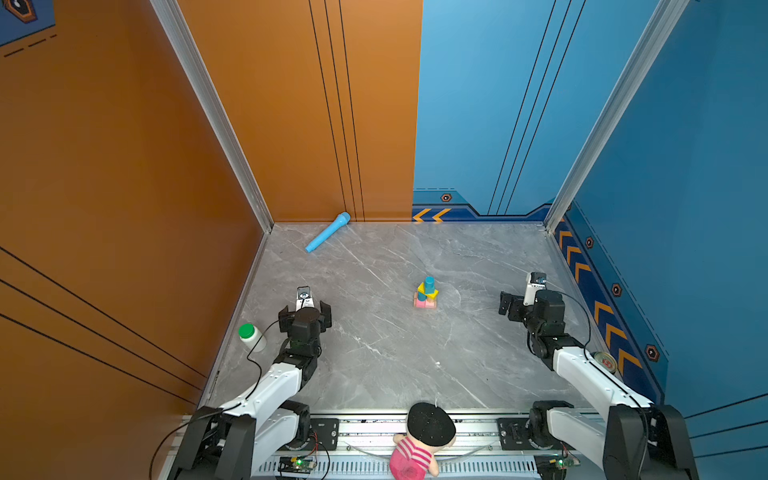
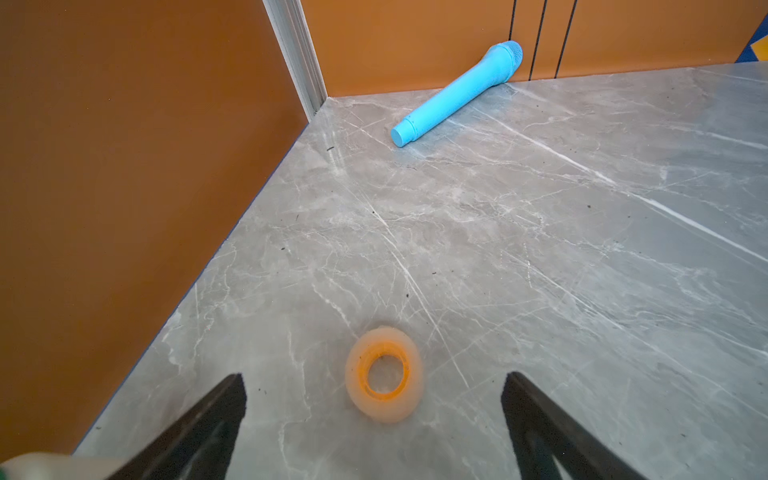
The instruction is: Build the wood block tower
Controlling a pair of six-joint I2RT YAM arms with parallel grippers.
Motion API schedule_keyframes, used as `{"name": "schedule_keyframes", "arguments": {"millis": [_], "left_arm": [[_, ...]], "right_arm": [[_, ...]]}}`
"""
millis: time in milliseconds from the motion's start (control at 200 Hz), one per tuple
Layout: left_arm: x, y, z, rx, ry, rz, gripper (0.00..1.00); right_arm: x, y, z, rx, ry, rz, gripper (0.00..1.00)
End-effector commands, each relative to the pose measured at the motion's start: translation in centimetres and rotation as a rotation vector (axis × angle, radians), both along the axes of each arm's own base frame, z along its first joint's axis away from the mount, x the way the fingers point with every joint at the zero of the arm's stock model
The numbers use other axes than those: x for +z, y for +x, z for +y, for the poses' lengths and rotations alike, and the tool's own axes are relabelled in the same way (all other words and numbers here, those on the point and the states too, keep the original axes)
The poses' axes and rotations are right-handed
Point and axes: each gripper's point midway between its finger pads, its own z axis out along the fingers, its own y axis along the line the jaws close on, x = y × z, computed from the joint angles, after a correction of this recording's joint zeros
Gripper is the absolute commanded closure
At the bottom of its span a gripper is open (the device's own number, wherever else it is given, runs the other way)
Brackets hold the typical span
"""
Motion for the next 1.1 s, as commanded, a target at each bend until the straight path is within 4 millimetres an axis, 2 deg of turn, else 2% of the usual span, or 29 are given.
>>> {"name": "schedule_keyframes", "arguments": {"millis": [0, 110, 300, 436, 471, 531, 621, 766, 801, 866, 926, 1096], "left_arm": [[2.4, 2.2, -1.5, -0.092, -0.031, -0.14, 0.02], [1.7, 2.9, -1.8, -0.118, -0.033, -0.159, 0.02], [1.1, 4.3, -2.4, -0.189, -0.013, -0.144, 0.02], [-0.4, 4.8, -2.1, -0.184, -0.015, -0.171, 0.02], [-0.9, 4.9, -2.2, -0.188, -0.012, -0.176, 0.02], [-0.4, 4.7, -2.4, -0.198, 0.003, -0.228, 0.02], [-0.7, 4.3, -2.1, -0.183, -0.009, -0.216, 0.02], [-1.2, 5.4, -1.8, -0.155, -0.006, -0.151, 0.02], [-1.4, 6.0, -1.3, -0.124, -0.003, -0.118, 0.02], [-1.7, 7.0, -0.4, -0.071, -0.017, -0.066, 0.02], [-2.0, 7.0, 0.5, -0.053, -0.061, -0.055, 0.02], [-1.9, 7.0, 0.6, -0.054, -0.065, -0.062, 0.02]], "right_arm": [[0.4, 1.3, -0.7, -0.014, -0.085, -0.086, 0.0], [-0.4, 2.0, -0.5, -0.012, -0.069, -0.115, 0.0], [-0.7, 3.5, -0.4, 0.001, -0.072, -0.132, 0.0], [-3.0, 4.5, 0.7, 0.051, -0.079, -0.126, 0.0], [-2.9, 4.5, 0.4, 0.037, -0.073, -0.149, 0.0], [-3.0, 4.3, 0.5, 0.047, -0.066, -0.124, 0.0], [-3.1, 4.5, 0.6, 0.065, -0.057, -0.128, 0.0], [-3.2, 4.7, 0.2, 0.037, -0.05, -0.113, 0.0], [-3.2, 4.7, -0.6, -0.01, -0.054, -0.105, 0.0], [-3.3, 4.7, -0.7, -0.017, -0.059, -0.104, 0.0], [-3.2, 4.7, -0.6, -0.016, -0.06, -0.105, 0.0], [-3.2, 4.7, -0.7, -0.02, -0.062, -0.106, 0.0]]}}
